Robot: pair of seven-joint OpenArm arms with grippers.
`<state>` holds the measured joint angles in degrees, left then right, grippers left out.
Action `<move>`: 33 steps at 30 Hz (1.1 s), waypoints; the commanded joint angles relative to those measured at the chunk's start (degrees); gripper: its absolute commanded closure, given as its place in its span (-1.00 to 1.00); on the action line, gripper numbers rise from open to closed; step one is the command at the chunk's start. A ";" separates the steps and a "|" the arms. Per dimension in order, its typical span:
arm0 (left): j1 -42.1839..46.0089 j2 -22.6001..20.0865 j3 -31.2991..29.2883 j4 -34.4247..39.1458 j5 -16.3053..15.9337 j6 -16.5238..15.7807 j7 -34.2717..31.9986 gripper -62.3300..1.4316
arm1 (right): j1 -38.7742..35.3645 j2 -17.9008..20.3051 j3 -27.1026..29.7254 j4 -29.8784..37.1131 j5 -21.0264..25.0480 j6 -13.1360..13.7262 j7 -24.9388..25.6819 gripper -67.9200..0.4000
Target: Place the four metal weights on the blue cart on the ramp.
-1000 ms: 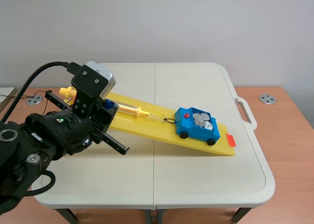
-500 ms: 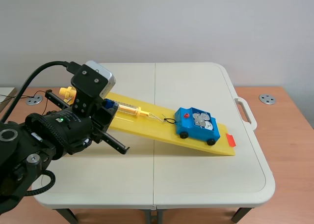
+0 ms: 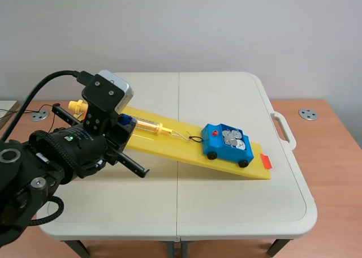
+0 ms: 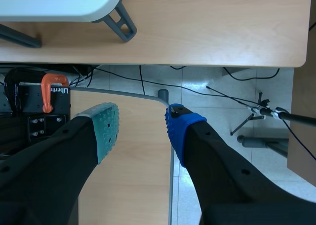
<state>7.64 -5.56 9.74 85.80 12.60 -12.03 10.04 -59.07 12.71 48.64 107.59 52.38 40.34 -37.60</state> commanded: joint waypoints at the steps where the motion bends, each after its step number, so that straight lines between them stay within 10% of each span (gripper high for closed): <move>1: -2.10 1.07 -0.66 5.27 -2.01 2.51 -8.57 0.87 | -1.11 0.26 2.84 5.01 5.05 2.38 3.39 0.29; 14: -2.10 1.05 -0.66 5.27 -2.12 2.51 -8.57 0.87 | -1.11 0.28 2.84 5.01 5.07 2.38 3.43 0.29; 21: -1.18 -0.55 -0.66 7.45 -7.21 2.23 -6.56 0.82 | 0.46 1.09 2.82 5.03 5.11 2.38 5.60 0.29; 26: 2.14 -3.89 -0.66 14.69 -8.70 2.29 -2.51 0.61 | 4.87 3.30 2.73 5.03 5.16 2.38 5.66 0.18; 33: 10.67 -7.06 -0.87 24.92 -9.01 2.32 -0.98 -0.24 | 11.32 6.36 1.64 5.03 6.84 2.38 6.69 -0.38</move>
<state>16.23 -11.99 9.74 102.26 6.68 -12.01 15.64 -48.88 15.27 48.62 107.59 53.39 40.32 -37.34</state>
